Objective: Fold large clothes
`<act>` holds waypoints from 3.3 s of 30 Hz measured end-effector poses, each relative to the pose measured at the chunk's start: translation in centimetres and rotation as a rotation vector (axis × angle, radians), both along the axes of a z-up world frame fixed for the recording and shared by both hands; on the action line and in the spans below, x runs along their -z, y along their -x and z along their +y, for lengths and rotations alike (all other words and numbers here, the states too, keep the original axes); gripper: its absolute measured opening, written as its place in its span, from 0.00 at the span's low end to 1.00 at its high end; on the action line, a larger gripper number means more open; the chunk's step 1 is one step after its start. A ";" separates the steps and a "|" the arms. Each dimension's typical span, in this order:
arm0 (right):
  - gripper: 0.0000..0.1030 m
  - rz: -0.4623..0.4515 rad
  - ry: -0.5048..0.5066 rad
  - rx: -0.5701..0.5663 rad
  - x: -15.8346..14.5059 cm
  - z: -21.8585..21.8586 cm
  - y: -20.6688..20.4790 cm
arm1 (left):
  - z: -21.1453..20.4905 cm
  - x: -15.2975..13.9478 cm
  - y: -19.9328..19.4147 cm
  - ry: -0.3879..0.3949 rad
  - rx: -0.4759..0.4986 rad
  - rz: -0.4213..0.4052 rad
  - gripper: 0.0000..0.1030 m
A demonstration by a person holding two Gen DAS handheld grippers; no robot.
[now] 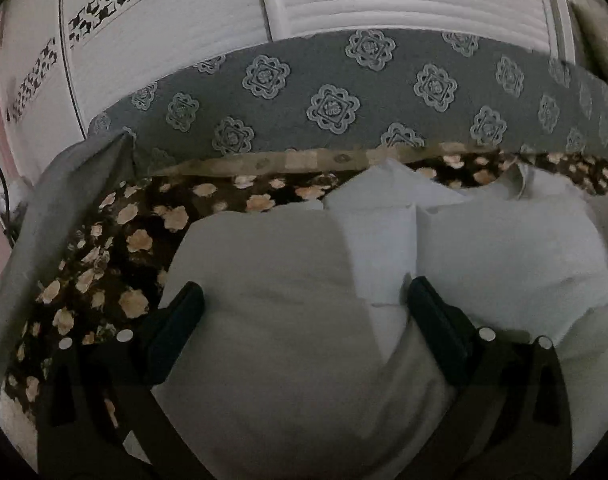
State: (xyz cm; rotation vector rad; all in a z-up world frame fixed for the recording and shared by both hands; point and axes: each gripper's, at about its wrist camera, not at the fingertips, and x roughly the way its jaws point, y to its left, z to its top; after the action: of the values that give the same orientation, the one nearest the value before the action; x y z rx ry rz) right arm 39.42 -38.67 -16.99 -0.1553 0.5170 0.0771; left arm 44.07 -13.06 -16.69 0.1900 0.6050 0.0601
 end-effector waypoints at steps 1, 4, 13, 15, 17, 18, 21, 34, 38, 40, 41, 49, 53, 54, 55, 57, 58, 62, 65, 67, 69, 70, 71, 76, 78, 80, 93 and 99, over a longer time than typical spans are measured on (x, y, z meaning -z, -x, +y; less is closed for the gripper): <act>0.99 0.041 -0.035 -0.012 0.2 -0.5 -0.9 | -0.1 0.3 -0.3 0.001 -0.001 0.014 0.97; 0.99 0.145 -0.092 -0.033 0.6 -1.3 -2.9 | -0.2 1.0 -1.4 0.008 0.003 0.062 0.97; 0.99 0.217 -0.052 -0.011 2.5 -0.7 -3.6 | -0.3 1.8 -1.1 -0.026 0.002 0.085 0.97; 0.99 0.230 -0.054 -0.010 2.6 -0.8 -3.7 | -0.3 1.9 -1.1 -0.030 0.002 0.094 0.97; 0.99 0.239 -0.058 -0.011 2.7 -0.9 -3.8 | -0.3 2.0 -1.2 -0.034 0.002 0.098 0.97; 0.99 0.242 -0.059 -0.012 2.7 -0.9 -3.9 | -0.3 2.0 -1.2 -0.035 0.002 0.099 0.97; 0.99 0.238 -0.057 -0.013 2.8 -0.8 -3.8 | -0.4 2.1 -1.1 -0.038 0.002 0.099 0.97; 0.99 0.269 -0.045 0.014 3.0 -0.7 -3.3 | -0.2 2.2 -0.7 -0.024 0.005 0.096 0.97; 0.98 0.249 -0.041 0.027 2.4 -1.1 0.6 | 1.4 1.5 3.0 0.061 0.045 0.109 0.97; 0.98 0.243 -0.041 0.024 1.9 -1.6 2.8 | 3.2 0.9 5.9 0.129 0.115 0.129 0.97; 0.98 0.237 -0.051 0.016 1.6 -1.7 4.6 | 4.2 0.5 7.0 0.160 0.141 0.142 0.97; 0.99 0.329 0.048 -0.029 -0.5 -2.2 16.3 | 18.3 -3.9 19.2 0.279 -0.050 0.150 0.97; 0.99 0.337 -0.038 0.065 -3.5 -5.4 19.2 | 23.4 -3.5 22.7 0.226 -0.196 0.257 0.97; 0.99 0.348 -0.075 0.093 -3.9 -6.2 19.9 | 24.7 -3.0 23.4 0.306 -0.222 0.306 0.97; 0.99 0.354 -0.095 0.111 -3.9 -6.6 20.4 | 25.5 -2.7 24.0 0.357 -0.245 0.325 0.97; 0.99 0.397 -0.112 0.158 -3.5 -7.5 22.0 | 26.0 -2.3 25.3 0.425 -0.275 0.351 0.97; 0.99 0.421 -0.109 0.168 -3.2 -7.5 22.3 | 25.5 -2.1 25.9 0.428 -0.273 0.363 0.97; 0.98 0.585 -0.065 0.228 -1.7 -7.5 23.7 | 22.0 -2.0 28.1 0.343 -0.204 0.391 0.97; 0.99 0.599 -0.130 0.256 -1.9 -8.3 25.3 | 18.6 -1.9 29.1 0.290 -0.112 0.426 0.97; 0.99 0.626 -0.189 0.287 -1.5 -9.0 25.8 | 17.1 -1.5 30.0 0.237 -0.041 0.457 0.97; 0.98 0.693 -0.235 0.323 -0.4 -9.8 26.5 | 16.5 -0.8 30.7 0.170 -0.020 0.493 0.97; 0.98 0.723 -0.252 0.329 0.1 -9.9 26.6 | 16.7 -0.5 30.9 0.167 -0.028 0.506 0.97; 0.98 0.756 -0.270 0.328 0.7 -9.8 26.8 | 17.1 -0.4 31.1 0.188 -0.041 0.515 0.97; 0.98 0.792 -0.288 0.294 1.0 -8.9 26.9 | 18.6 0.2 31.3 0.347 -0.084 0.572 0.97; 0.98 0.841 -0.330 0.320 2.1 -9.5 27.0 | 18.3 0.9 31.5 0.357 -0.071 0.612 0.97; 0.98 0.876 -0.383 0.329 3.0 -9.9 27.0 | 17.8 2.0 31.5 0.364 -0.051 0.666 0.97; 0.41 0.850 -0.402 0.196 2.8 -7.0 26.6 | 16.5 5.8 31.8 0.361 -0.039 0.831 0.97; 0.22 0.757 -0.414 0.162 1.0 -6.7 26.4 | 14.9 3.7 32.1 0.271 0.045 0.764 0.61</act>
State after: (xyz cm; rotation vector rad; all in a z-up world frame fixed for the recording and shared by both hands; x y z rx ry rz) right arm 13.02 -45.39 -18.03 0.3383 1.2514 0.0820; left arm 12.01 1.87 -20.37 -0.0478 1.3596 -0.1467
